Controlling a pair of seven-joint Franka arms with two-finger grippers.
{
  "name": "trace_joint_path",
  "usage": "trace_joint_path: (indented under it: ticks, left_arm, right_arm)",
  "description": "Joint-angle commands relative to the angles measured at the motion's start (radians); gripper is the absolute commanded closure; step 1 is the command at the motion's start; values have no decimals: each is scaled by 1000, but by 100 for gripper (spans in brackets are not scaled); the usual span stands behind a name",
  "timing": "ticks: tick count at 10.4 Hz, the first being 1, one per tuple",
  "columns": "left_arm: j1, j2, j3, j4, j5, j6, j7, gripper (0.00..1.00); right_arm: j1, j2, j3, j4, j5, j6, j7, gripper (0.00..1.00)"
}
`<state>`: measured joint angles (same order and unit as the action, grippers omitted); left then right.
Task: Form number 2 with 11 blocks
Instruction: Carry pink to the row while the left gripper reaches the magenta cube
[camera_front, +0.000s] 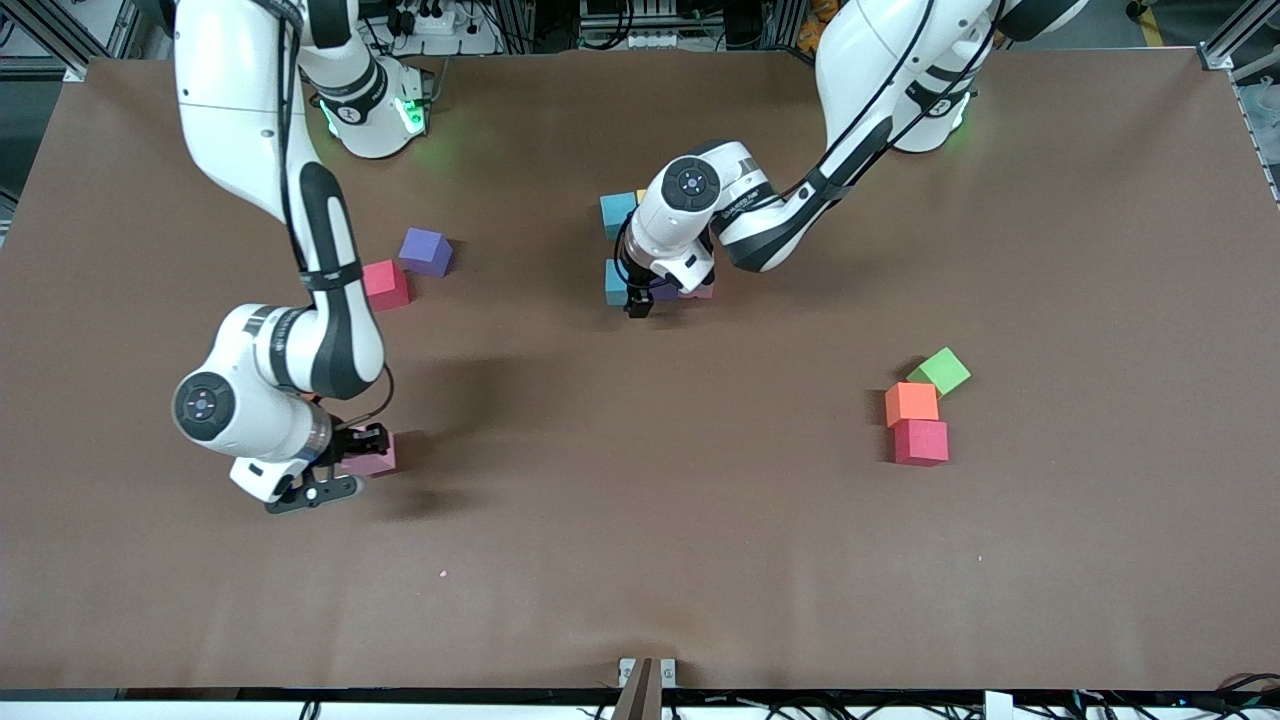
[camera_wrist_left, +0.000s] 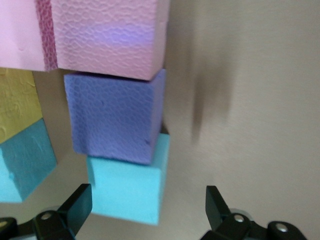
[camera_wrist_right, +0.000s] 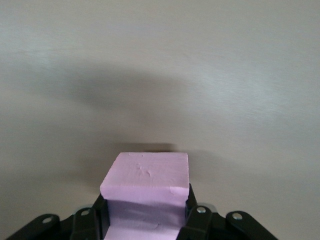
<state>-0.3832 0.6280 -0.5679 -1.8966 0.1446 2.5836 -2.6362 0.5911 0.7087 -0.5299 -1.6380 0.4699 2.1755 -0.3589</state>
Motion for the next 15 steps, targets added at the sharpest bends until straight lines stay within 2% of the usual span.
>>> trace_joint_path:
  ticks: [1,4,6,10,13,15]
  left_arm:
    - [29,-86,-7,59,29,-162,-18,0]
    - [67,-110,-9,195,18,-386,167,0]
    - [105,-117,-7,267,7,-503,363,0]
    - [275,-122,0,278,23,-611,869,0]
    - [424,-93,3,307,24,-614,1250,0]
    - [458,-73,57,315,26,-614,1495,0]
  right_arm:
    - [79,-41,-5,-11,1,-29,104,41]
    - [209,-43,-7,-16,0,-31,250,41]
    - [298,-41,-5,-10,1,-25,372,41]
    - [456,-31,-2,3,3,-20,622,41]
    - [525,-31,2,3,13,-20,753,41]
    - [567,-28,7,3,16,-17,830,41]
